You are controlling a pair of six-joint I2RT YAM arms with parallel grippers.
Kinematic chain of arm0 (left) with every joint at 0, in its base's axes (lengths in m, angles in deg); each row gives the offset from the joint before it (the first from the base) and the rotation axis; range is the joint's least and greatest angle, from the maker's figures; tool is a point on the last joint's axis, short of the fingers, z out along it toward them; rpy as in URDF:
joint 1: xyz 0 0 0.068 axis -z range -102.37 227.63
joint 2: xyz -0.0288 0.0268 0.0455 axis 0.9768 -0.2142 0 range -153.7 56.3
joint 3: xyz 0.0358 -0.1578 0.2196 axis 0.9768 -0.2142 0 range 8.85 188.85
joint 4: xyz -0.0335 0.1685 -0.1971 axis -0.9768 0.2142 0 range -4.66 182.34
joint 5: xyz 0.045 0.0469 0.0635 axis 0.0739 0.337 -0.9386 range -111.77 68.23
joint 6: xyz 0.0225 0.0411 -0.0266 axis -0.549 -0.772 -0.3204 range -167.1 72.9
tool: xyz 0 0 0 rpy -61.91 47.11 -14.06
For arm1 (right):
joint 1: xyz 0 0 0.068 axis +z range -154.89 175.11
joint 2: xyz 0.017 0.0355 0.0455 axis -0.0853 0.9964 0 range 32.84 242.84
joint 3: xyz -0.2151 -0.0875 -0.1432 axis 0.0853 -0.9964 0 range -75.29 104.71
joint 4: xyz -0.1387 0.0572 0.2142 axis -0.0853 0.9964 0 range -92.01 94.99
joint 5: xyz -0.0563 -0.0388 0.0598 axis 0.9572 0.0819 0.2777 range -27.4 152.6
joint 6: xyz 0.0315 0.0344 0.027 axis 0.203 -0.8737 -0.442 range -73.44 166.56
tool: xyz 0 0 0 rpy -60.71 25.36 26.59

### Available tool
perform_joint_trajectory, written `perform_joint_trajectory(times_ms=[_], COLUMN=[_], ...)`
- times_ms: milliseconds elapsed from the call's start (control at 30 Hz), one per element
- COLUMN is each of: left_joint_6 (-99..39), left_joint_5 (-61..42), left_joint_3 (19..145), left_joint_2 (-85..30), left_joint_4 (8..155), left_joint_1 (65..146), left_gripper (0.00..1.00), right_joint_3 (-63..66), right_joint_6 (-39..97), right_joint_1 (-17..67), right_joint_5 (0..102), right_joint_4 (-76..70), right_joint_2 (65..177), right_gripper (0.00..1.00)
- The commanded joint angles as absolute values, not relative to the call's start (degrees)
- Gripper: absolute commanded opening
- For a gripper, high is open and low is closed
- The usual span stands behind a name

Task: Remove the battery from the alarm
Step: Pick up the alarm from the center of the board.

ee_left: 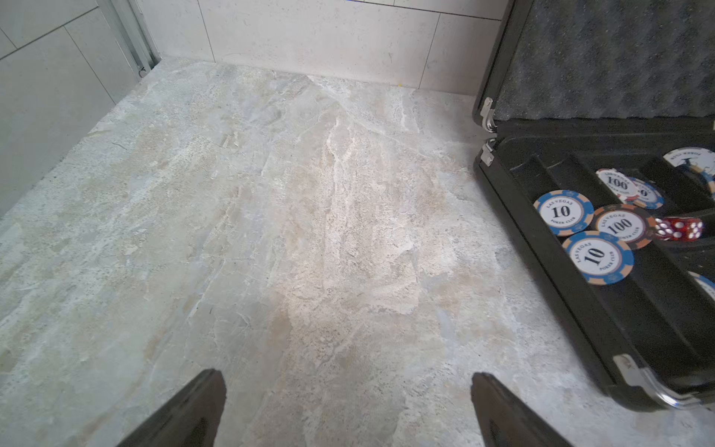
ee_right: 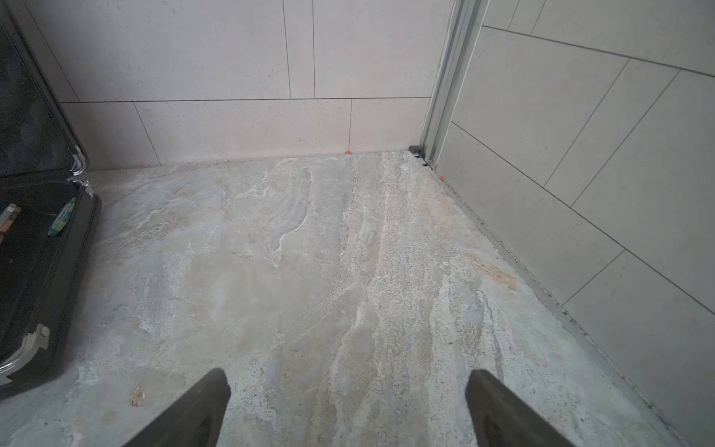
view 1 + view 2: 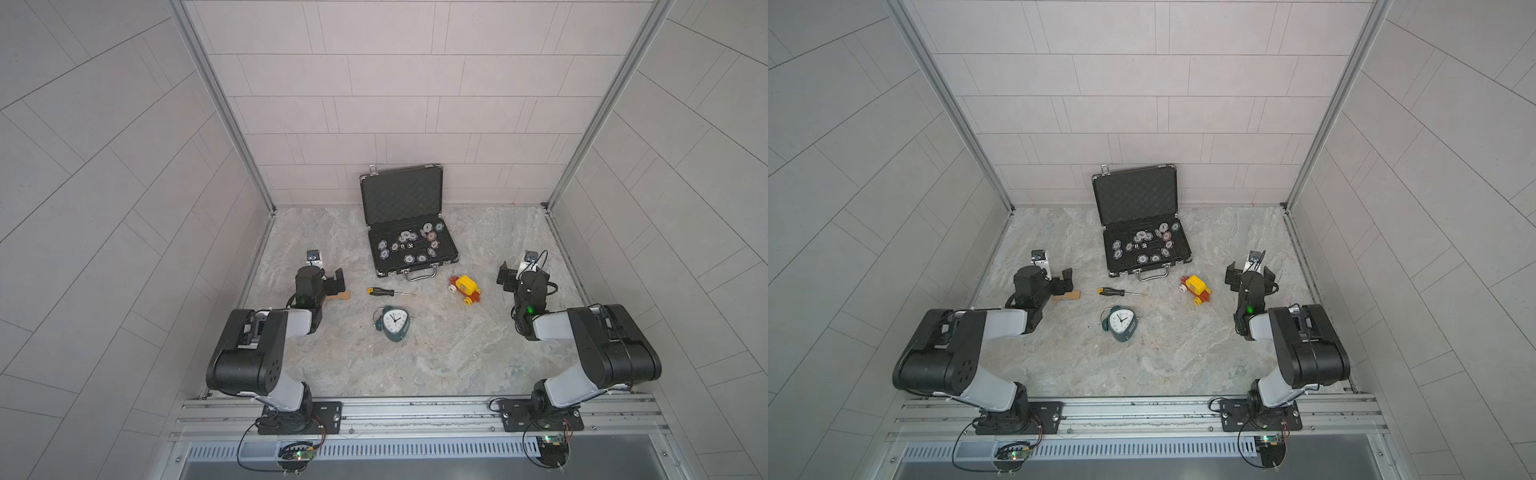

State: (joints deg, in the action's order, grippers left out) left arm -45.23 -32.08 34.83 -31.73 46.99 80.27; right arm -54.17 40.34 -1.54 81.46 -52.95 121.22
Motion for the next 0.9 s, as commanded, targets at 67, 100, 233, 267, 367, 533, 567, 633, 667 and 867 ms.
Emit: perform_joint_trajectory(times_ms=[67, 100, 233, 267, 367, 533, 567, 633, 667, 867], left_joint_6=[-45.8, -45.7, -45.8, -45.8, -45.8, -45.8, -45.8, -46.5, -46.3, -37.7], left_joint_5=[-31.6, -31.6, -31.6, -31.6, -31.6, -31.5, -31.7, -31.5, -31.6, -24.7], left_joint_3=[34.9, 34.9, 34.9, 34.9, 35.0, 35.1, 35.1, 37.9, 41.6, 63.0], left_joint_2=[-31.8, -31.9, -31.8, -31.8, -31.7, -31.2, -30.9, -27.6, -25.6, -23.1], left_joint_4=[43.4, 43.3, 43.5, 43.4, 43.9, 44.6, 44.2, 50.8, 59.2, 96.0], left_joint_1=[80.1, 80.1, 80.0, 80.1, 80.1, 80.1, 80.1, 80.3, 80.3, 80.3], left_gripper=[1.00, 1.00, 1.00, 1.00, 1.00, 1.00, 1.00, 1.00, 1.00, 1.00], right_joint_3=[-53.9, -53.9, -53.9, -53.8, -53.9, -54.7, -54.7, -53.4, -51.1, -31.9], right_joint_6=[40.5, 40.5, 40.5, 40.4, 40.2, 39.9, 40.3, 41.1, 41.1, 33.1], right_joint_1=[-1.8, -1.7, -1.8, -1.7, -2.1, -3.1, -3.1, -2.9, -2.7, -2.8], right_joint_5=[81.5, 81.5, 81.5, 81.5, 80.7, 78.2, 78.2, 77.6, 77.8, 71.0], right_joint_4=[-53.1, -53.1, -53.1, -52.9, -53.5, -55.6, -56.0, -49.6, -41.5, -5.8], right_joint_2=[121.2, 121.2, 121.2, 121.2, 121.4, 121.8, 120.9, 115.4, 111.4, 100.0], right_gripper=[1.00, 1.00, 1.00, 1.00, 1.00, 1.00, 1.00, 1.00, 1.00, 1.00])
